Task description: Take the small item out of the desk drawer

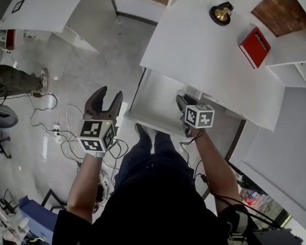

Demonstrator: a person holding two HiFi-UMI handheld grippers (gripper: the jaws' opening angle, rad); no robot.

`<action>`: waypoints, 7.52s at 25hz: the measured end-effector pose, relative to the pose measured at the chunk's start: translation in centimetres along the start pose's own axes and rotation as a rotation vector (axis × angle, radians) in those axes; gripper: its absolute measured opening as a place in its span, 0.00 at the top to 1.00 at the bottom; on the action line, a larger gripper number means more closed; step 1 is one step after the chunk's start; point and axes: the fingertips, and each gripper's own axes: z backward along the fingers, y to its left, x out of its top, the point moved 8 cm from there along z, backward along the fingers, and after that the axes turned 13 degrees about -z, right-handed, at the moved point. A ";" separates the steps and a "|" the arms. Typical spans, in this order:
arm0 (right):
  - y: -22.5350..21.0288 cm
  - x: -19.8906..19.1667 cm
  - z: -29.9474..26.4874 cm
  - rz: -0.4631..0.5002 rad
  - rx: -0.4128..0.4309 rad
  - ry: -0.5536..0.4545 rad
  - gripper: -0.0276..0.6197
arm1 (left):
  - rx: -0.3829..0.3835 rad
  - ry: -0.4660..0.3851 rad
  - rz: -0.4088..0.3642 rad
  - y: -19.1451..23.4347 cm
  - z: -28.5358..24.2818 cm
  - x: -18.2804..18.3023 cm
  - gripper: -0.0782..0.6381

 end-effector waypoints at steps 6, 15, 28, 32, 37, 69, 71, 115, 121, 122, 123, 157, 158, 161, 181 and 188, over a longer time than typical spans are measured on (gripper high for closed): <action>-0.1 3.3 8.1 0.002 -0.051 -0.198 0.77 | 0.005 -0.077 -0.026 0.2 0.6 3.9 0.59; -0.3 7.6 18.7 -0.028 -0.117 -0.484 0.77 | 0.002 -0.213 -0.089 0.0 1.2 9.9 0.59; 3.7 11.2 27.4 -0.014 -0.104 -0.736 0.77 | -0.029 -0.378 -0.157 -1.0 2.3 17.4 0.59; 3.3 11.9 27.0 -0.002 -0.109 -0.726 0.77 | -0.038 -0.377 -0.158 -1.5 1.3 17.5 0.59; 1.4 12.9 25.1 -0.003 -0.124 -0.694 0.77 | -0.031 -0.350 -0.146 -1.5 0.0 17.2 0.59; -12.6 21.8 1.7 0.065 -0.084 -0.176 0.77 | 0.139 -0.025 -0.020 -1.7 -13.9 12.1 0.59; -12.7 22.1 0.9 0.070 -0.087 -0.164 0.77 | 0.144 -0.018 -0.017 -1.6 -14.1 11.9 0.59; 2.5 25.8 22.1 0.267 -0.098 -0.858 0.78 | 0.125 -0.327 -0.047 -0.2 -6.3 21.0 0.59; 5.8 25.4 26.3 0.279 -0.071 -0.931 0.78 | 0.108 -0.416 -0.051 -0.6 -3.1 23.4 0.59; 6.3 25.3 26.8 0.287 -0.069 -0.945 0.78 | 0.106 -0.430 -0.052 -0.6 -2.7 23.7 0.59; 6.8 25.2 27.4 0.295 -0.067 -0.960 0.78 | 0.104 -0.444 -0.054 -0.7 -2.2 24.1 0.59; 11.4 23.5 35.4 0.427 -0.092 -1.145 0.81 | 0.173 -0.635 -0.296 -2.6 6.1 30.3 0.59; 11.4 23.6 35.5 0.431 -0.092 -1.147 0.82 | 0.173 -0.634 -0.296 -2.6 6.1 30.4 0.59; 11.5 23.6 35.6 0.441 -0.095 -1.151 0.82 | 0.165 -0.636 -0.291 -2.7 6.1 30.6 0.59; 10.3 23.7 35.0 0.407 -0.079 -1.141 0.82 | 0.153 -0.628 -0.288 -3.7 5.0 30.3 0.59; 10.2 23.8 34.9 0.401 -0.073 -1.151 0.87 | 0.151 -0.620 -0.287 -3.6 4.7 30.4 0.59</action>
